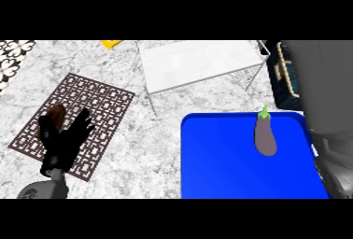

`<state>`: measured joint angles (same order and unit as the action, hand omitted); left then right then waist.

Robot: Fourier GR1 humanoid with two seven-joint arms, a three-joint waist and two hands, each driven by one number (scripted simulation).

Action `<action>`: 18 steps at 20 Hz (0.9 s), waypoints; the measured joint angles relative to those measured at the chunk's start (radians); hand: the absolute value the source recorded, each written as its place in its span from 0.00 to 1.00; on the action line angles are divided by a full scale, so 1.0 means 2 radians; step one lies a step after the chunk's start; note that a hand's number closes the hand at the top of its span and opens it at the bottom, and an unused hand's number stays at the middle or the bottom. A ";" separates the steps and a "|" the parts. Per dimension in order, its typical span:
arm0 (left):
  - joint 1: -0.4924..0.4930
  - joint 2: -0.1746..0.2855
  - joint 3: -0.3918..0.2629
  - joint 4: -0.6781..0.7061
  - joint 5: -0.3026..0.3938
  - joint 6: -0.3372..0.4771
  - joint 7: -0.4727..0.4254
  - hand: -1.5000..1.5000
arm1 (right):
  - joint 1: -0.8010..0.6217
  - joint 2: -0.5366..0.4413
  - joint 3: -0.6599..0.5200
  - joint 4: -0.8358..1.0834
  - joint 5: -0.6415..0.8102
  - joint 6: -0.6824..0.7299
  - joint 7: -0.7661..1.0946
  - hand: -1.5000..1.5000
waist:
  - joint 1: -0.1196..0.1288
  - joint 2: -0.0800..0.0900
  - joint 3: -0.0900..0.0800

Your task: Pick the squash from the tray and place it in the tiered shelf

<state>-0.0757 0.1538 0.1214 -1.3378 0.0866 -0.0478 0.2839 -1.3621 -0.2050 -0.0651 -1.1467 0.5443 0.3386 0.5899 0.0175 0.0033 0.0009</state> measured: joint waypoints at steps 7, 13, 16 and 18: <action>0.012 -0.001 -0.006 -0.020 -0.002 -0.001 0.011 0.50 | -0.012 0.000 0.005 0.110 0.035 -0.057 -0.085 1.00 | 0.004 0.001 -0.001; 0.016 -0.007 -0.009 -0.027 -0.005 0.003 0.012 0.50 | -0.036 0.000 -0.001 0.194 0.056 -0.098 -0.136 1.00 | 0.004 0.001 0.000; 0.009 -0.012 -0.010 -0.022 -0.008 0.009 0.013 0.50 | -0.044 0.002 -0.005 0.226 0.060 -0.120 -0.164 1.00 | 0.004 0.002 0.000; 0.006 -0.008 -0.009 -0.021 -0.007 0.007 0.018 0.50 | -0.048 0.001 -0.010 0.245 0.061 -0.130 -0.187 1.00 | 0.005 0.002 0.000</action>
<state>-0.0640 0.1371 0.1041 -1.3798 0.0732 -0.0339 0.3197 -1.4578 -0.2025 -0.0846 -0.6561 0.6653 0.0794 0.2166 0.0270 0.0076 -0.0001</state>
